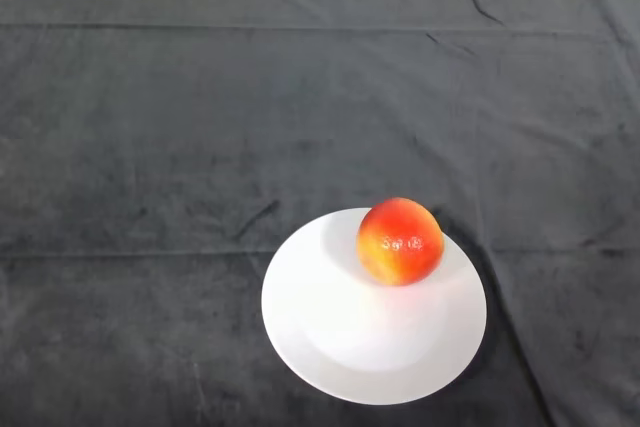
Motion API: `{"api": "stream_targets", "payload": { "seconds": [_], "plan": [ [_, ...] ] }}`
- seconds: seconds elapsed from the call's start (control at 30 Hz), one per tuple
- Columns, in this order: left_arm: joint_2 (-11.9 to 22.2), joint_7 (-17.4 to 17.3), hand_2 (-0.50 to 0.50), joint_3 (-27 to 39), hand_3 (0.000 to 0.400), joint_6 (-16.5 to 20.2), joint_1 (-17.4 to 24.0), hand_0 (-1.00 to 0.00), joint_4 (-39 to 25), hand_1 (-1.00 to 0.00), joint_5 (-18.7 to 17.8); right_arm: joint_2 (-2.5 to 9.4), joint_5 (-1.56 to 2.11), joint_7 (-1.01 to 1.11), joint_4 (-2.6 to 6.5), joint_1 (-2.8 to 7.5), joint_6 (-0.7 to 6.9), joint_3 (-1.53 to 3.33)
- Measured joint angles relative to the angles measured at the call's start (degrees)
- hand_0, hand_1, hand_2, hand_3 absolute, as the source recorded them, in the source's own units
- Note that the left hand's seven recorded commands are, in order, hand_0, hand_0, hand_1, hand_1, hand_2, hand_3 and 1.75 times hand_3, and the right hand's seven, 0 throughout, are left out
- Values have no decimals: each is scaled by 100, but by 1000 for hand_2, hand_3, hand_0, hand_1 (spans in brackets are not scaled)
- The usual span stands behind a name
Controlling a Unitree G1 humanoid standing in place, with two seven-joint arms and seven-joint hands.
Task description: Move the apple to the plate
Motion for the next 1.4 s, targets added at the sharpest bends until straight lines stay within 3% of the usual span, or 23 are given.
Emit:
{"api": "stream_targets", "payload": {
  "seconds": [1.4],
  "plan": [
    [0, -27, 0, -1, 0, -40, -1, 0, 207, 0, 2, 0, 0, 0, 1, 0, 0, 0]
  ]
}}
